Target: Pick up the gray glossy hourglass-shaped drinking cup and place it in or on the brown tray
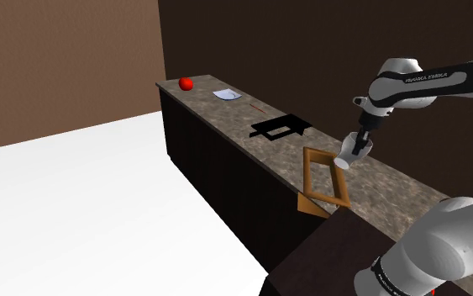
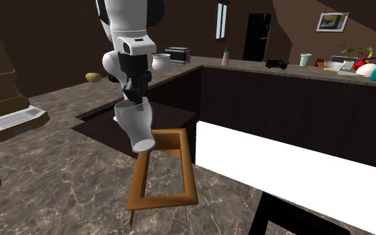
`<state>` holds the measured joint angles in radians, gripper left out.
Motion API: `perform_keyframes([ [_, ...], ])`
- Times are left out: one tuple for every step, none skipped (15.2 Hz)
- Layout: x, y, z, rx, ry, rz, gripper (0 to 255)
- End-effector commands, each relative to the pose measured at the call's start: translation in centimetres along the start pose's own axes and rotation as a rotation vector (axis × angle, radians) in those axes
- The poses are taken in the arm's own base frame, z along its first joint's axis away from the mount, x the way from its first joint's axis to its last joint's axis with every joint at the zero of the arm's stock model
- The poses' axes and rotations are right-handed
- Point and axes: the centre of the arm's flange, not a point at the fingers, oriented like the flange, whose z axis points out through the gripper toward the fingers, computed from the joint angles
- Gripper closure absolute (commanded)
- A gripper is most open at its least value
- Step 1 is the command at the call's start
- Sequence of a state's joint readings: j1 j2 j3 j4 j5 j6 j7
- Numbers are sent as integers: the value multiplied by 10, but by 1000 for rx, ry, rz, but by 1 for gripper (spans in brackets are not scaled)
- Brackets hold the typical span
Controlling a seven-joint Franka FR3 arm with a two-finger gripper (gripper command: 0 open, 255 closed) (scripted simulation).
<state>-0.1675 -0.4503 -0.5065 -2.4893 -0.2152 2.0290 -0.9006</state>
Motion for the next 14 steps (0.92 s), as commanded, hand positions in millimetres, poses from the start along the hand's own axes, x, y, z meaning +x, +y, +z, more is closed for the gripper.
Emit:
perform_keyframes([
  [0, 1, 11, -1, 1, 0, 255],
  [0, 1, 16, -1, 1, 0, 255],
  [0, 2, 21, -1, 1, 0, 255],
  [0, 2, 26, -1, 1, 0, 255],
  [1, 2, 32, -1, 1, 0, 255],
  [1, 2, 37, -1, 1, 0, 255],
  [1, 3, 43, -1, 1, 0, 255],
  [1, 3, 43, -1, 1, 0, 255],
  [1, 3, 43, -1, 1, 0, 255],
  [1, 3, 43, -1, 1, 0, 255],
  [1, 3, 43, -1, 1, 0, 255],
  [1, 3, 43, -1, 1, 0, 255],
  [1, 3, 43, -1, 1, 0, 255],
  [1, 3, 43, -1, 1, 0, 255],
])
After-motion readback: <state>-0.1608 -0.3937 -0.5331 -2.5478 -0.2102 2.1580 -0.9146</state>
